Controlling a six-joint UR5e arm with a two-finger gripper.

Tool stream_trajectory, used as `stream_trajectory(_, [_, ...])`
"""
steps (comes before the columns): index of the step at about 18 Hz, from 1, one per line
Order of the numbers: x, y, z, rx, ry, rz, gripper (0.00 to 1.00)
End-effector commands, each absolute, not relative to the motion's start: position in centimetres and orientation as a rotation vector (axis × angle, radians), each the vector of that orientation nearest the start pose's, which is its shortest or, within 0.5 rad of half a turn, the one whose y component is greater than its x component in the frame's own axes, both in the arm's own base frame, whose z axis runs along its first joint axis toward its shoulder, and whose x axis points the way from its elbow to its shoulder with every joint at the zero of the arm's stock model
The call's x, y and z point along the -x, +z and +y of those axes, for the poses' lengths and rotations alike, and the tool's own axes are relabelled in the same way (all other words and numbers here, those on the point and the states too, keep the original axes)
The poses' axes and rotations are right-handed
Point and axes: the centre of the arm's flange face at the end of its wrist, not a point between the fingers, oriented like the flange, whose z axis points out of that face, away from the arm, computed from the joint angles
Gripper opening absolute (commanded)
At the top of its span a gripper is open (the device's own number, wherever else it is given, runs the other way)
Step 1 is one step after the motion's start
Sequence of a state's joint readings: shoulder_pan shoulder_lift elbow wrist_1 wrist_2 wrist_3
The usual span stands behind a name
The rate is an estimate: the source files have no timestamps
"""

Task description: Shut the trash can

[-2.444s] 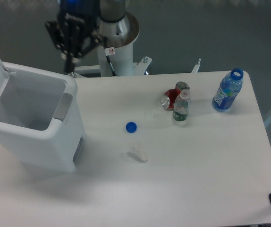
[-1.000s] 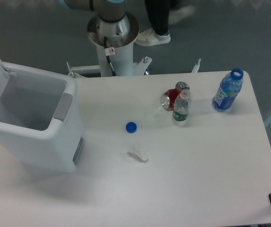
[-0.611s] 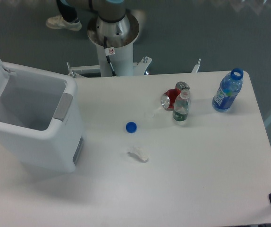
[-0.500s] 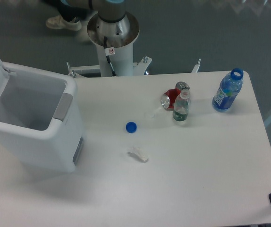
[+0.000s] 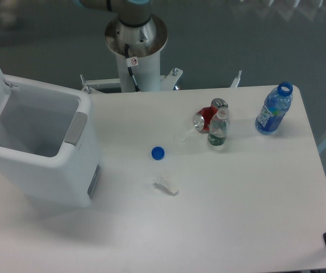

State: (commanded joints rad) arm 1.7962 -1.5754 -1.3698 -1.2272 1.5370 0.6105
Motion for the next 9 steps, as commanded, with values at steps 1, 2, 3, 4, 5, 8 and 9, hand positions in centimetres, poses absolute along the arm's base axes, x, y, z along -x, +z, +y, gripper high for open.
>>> stream_trajectory(1, [-1.0,63.0,54.2,2.575,0.258,0.498,0.00])
stream_trajectory(2, [-0.4,62.7,54.4,2.582,0.256,0.475,0.00])
stream_trajectory(3, [0.0,62.7,54.4,2.585,0.253,0.454,0.00])
stream_trajectory(4, [0.3,62.7,54.4,2.587,0.255,0.446,0.00])
stream_trajectory(5, [0.3,62.7,54.4,2.587,0.256,0.446,0.00])
stream_trajectory(8, [1.9,62.2,54.4,2.604,0.261,0.405,0.00])
stream_trajectory(9, [2.2,62.0,54.4,2.610,0.262,0.402,0.00])
